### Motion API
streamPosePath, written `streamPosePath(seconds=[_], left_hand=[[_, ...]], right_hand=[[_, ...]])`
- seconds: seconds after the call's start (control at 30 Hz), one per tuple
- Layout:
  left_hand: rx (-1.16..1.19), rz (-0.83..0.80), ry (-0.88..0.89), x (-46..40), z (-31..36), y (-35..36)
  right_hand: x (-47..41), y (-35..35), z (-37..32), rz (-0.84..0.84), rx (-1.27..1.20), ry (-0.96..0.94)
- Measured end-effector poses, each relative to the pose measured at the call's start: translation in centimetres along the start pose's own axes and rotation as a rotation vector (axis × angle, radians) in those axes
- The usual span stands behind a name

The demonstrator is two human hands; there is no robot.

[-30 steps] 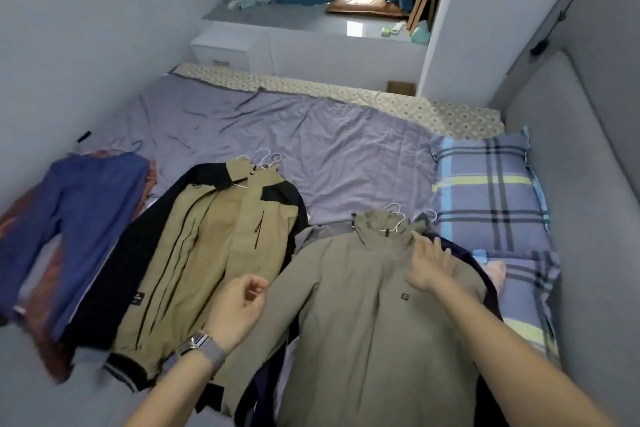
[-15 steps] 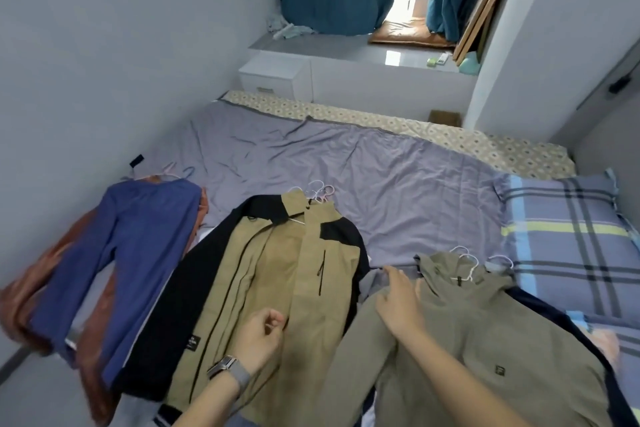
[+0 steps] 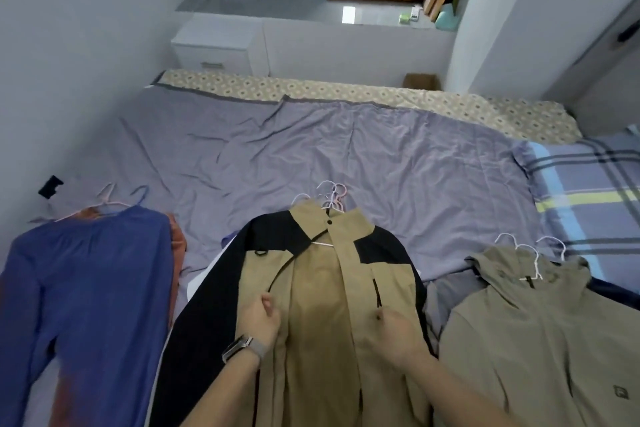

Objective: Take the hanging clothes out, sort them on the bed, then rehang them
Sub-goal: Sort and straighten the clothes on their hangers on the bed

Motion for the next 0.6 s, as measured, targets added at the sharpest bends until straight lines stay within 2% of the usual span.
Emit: streamPosePath(seconds=[0.07,0.2,0.3,0.4,0.47,0.6], left_hand=[[-0.041,-0.014,-0.052,-1.6,-2.7,2.0],[-0.154,-0.177,-0.190,-2.1,-8.9,6.0],[-0.062,-0.210,-0.167,-2.8,-11.0,8.0],[-0.057,-0.218,-0.143,-4.2,-11.3,8.6],[-0.015,-0.237,-0.071,-4.3,-9.7,8.8],[0.053,-0.343,0.212,-1.5,-3.8,11.0]], right_hand=[[-0.9,3.0,-0.8,-0.056,0.063,0.032],[-1.5,8.1,-0.1,-0.113,0.189,0.145],[-2.2,9.2,0.7,-0.096,0.278,0.198],[-3.4,8.7,0.3,-0.049,0.311,0.149],[-3.9,8.1,-0.2,-0.053,0.245,0.137],[-3.0,7.1,-2.8,-0.098,-0.158,0.043]])
Point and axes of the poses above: each hand's wrist, its own x-axis away from the middle knuckle, its own y-axis out of the palm, z = x × y, the point moved 7 cm from there along -x, towards the middle knuckle, and after that the axes turned 12 degrees about z, right-handed, at the moved point
